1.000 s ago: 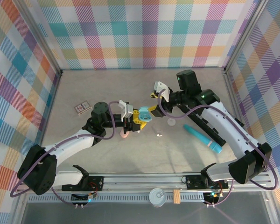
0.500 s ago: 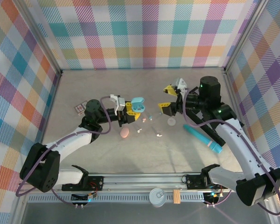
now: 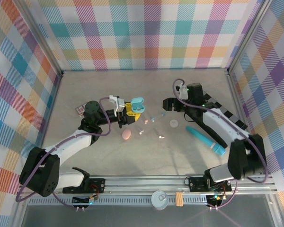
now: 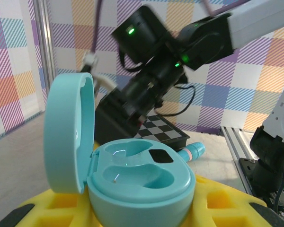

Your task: Insert the wireless bluetooth earbuds into the charging case

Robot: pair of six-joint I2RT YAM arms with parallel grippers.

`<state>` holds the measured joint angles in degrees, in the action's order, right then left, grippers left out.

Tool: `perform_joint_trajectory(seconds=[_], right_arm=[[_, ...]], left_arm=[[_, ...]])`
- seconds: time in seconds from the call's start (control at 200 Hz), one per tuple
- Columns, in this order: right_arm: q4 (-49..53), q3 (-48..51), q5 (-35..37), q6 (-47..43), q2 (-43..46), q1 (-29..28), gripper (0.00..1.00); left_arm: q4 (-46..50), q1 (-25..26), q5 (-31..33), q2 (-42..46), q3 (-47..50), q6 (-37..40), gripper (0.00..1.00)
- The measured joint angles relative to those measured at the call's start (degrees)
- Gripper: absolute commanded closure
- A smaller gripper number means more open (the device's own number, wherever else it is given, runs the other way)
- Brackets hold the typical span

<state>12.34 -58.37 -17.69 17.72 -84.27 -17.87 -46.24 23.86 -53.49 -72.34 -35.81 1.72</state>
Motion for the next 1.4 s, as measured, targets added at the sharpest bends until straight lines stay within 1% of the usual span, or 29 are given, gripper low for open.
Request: perform_joint_trajectory(seconds=[0.135, 0.255, 0.355, 0.545, 0.835, 1.045, 1.115, 1.245, 1.4], right_arm=[[2.45, -4.83, -3.08, 3.13, -9.49, 2.14, 0.34], [3.72, -9.62, -5.46, 4.74, -16.85, 3.02, 0.41], [4.44, -12.07, -6.49, 5.73, -21.07, 3.13, 0.45], [4.74, -14.64, -8.57, 6.97, -26.58, 3.15, 0.47], [5.07, -15.58, -11.76, 7.41, -30.93, 3.19, 0.50], [5.81, -16.55, -12.68, 7.06, -32.94, 3.19, 0.51], [5.99, -16.94, -13.03, 6.82, -33.18, 3.19, 0.51], [6.01, -17.18, -13.68, 6.38, -33.20, 3.19, 0.54], [6.01, -17.18, -15.23, 5.81, -33.20, 3.19, 0.54]], left_arm=[[0.04, 0.00, -0.07, 0.85, 0.00, 0.00, 0.68], [-0.04, -0.02, -0.44, 0.96, 0.02, -0.26, 0.68], [-0.07, 0.00, -0.52, 0.96, 0.02, -0.46, 0.68], [-0.04, 0.00, -0.50, 1.27, 0.04, -0.46, 0.68], [1.01, -0.07, -0.48, 2.10, 0.04, -0.35, 0.68], [1.84, -0.07, -0.48, 2.36, 0.04, 0.04, 0.68], [2.25, -0.07, -0.50, 2.36, 0.04, 0.24, 0.68], [2.64, -0.07, -0.50, 2.36, 0.04, 0.26, 0.68], [2.67, -0.07, -0.50, 2.36, 0.04, 0.26, 0.68]])
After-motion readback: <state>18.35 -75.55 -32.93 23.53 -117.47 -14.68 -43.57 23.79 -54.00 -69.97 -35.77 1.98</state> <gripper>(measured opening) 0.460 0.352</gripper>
